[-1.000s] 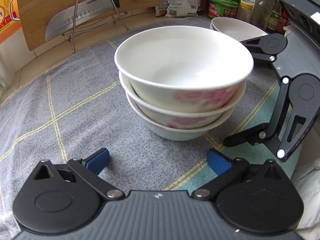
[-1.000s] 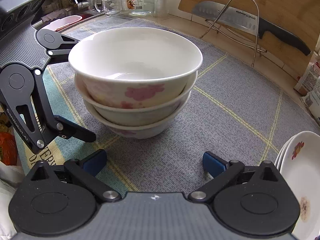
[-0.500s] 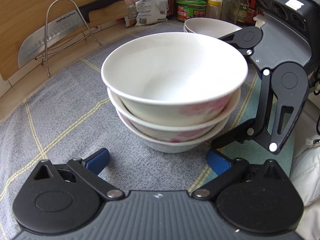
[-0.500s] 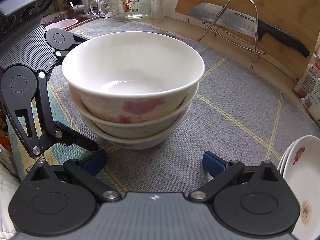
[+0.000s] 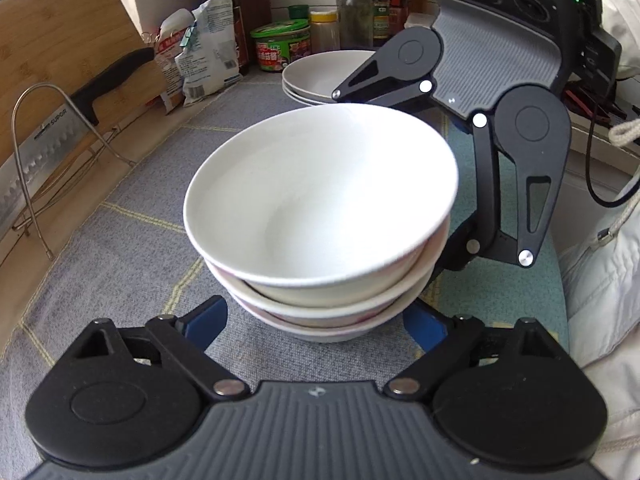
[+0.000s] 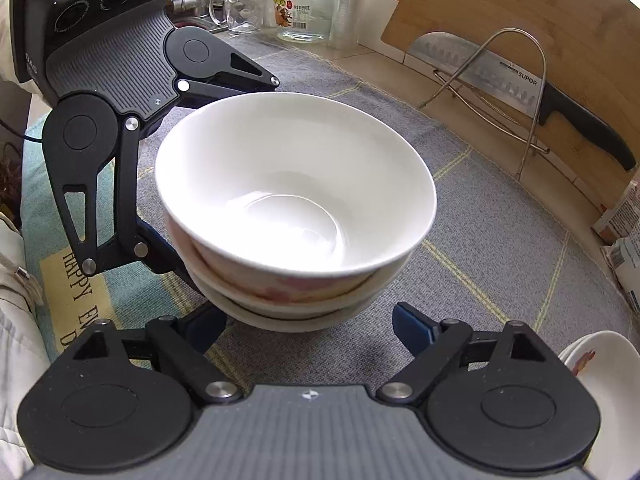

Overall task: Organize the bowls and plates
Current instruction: 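Close the left tool on the bowl stack while the right tool grips its other side, then lift and carry the bowl stack toward the plate stack with both tools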

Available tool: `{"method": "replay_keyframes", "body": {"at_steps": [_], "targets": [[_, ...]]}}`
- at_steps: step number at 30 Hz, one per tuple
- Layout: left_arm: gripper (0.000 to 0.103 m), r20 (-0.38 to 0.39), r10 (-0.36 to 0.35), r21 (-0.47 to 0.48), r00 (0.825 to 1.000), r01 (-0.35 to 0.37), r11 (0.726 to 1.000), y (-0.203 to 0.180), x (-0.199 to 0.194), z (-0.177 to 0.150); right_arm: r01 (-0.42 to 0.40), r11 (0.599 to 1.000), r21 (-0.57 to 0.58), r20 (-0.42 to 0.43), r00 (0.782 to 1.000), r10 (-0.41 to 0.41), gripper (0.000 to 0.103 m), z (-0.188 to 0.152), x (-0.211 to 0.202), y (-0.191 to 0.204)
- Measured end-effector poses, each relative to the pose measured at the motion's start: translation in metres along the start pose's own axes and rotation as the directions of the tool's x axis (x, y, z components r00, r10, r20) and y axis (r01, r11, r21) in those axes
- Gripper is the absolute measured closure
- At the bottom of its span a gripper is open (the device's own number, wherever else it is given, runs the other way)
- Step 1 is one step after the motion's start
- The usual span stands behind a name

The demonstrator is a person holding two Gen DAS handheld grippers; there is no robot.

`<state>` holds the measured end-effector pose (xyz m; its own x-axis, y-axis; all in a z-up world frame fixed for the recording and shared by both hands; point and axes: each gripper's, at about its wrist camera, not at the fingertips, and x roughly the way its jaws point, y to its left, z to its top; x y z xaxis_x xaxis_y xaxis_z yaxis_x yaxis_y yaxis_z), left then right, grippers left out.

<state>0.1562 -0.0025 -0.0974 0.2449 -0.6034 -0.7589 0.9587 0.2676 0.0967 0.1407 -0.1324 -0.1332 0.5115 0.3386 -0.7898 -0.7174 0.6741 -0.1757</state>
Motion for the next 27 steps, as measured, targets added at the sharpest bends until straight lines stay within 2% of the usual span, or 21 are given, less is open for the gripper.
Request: {"method": "replay_keyframes", "body": {"at_steps": [2, 6, 10, 16, 27], "targets": [[0.015, 0.003, -0.028, 0.017, 1.000, 0.028, 0.999, 0.003, 0.001, 0.002, -0.014, 1.000, -0.017, -0.007, 1.000, 0.014, 0.014, 0.002, 0.000, 0.001], [0.017, 0.004, -0.095, 0.009, 0.995, 0.095, 0.995, 0.011, 0.005, 0.003, -0.048, 0.998, -0.027, -0.014, 0.999, 0.048, 0.017, 0.004, -0.001, -0.003], [0.017, 0.005, -0.132, 0.018, 0.991, 0.132, 0.991, 0.016, 0.009, 0.002, -0.077, 0.996, -0.036, -0.017, 0.997, 0.076, 0.019, 0.007, -0.002, -0.006], [0.018, -0.003, -0.154, 0.019, 0.988, 0.154, 0.988, 0.017, 0.004, 0.003, -0.113, 0.994, -0.009, -0.010, 0.994, 0.113, 0.019, 0.010, -0.007, -0.013], [0.017, -0.013, -0.175, 0.036, 0.985, 0.175, 0.984, 0.020, 0.008, 0.005, -0.123, 0.992, -0.008, -0.004, 0.992, 0.123, 0.019, 0.012, -0.007, -0.013]]}}
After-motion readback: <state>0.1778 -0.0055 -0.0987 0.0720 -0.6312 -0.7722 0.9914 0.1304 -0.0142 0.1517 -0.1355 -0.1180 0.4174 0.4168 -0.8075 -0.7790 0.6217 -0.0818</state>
